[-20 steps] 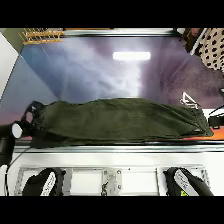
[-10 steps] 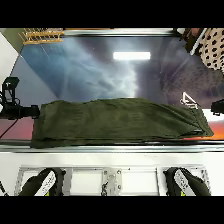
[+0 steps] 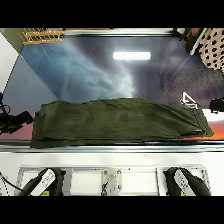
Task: Fold the clothes and pants, and hang the long-sleeved shirts on hangers.
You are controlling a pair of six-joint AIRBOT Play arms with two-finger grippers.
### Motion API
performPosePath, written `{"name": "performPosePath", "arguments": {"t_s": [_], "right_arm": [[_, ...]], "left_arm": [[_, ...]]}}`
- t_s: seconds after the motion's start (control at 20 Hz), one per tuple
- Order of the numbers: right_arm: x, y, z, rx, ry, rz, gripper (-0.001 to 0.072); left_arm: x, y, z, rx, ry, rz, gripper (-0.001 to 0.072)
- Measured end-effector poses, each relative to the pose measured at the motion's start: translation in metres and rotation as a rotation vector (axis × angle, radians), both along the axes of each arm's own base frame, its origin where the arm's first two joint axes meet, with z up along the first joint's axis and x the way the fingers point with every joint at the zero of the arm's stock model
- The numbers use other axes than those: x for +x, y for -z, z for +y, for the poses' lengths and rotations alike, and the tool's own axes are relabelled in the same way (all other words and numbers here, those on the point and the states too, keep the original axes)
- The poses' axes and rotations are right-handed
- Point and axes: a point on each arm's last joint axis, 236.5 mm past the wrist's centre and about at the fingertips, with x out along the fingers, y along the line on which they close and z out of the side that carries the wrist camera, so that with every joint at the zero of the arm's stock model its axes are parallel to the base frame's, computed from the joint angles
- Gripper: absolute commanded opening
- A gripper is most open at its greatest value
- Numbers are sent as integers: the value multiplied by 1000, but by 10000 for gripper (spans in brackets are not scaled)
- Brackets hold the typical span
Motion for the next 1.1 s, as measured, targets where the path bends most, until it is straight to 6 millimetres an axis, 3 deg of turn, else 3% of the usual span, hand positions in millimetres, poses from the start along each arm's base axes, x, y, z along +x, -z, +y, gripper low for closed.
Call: {"name": "performPosePath", "arguments": {"t_s": [0.15, 0.35, 0.5, 0.75, 1.1], "right_arm": [[1, 0, 3, 12, -1, -4, 531], [5, 1, 11, 53, -6, -23, 530], [9, 2, 18, 86, -10, -40, 530], [12, 3, 22, 108, -12, -51, 530], [13, 4, 24, 115, -14, -52, 529]], "left_arm": [[-18, 23, -6, -139, -75, 74, 622], [-46, 32, -5, -243, -308, 79, 623], [-63, 38, -16, -337, -499, 38, 622], [-56, 45, -37, -474, -696, -98, 622], [-37, 53, -61, -536, -732, -161, 622]]}}
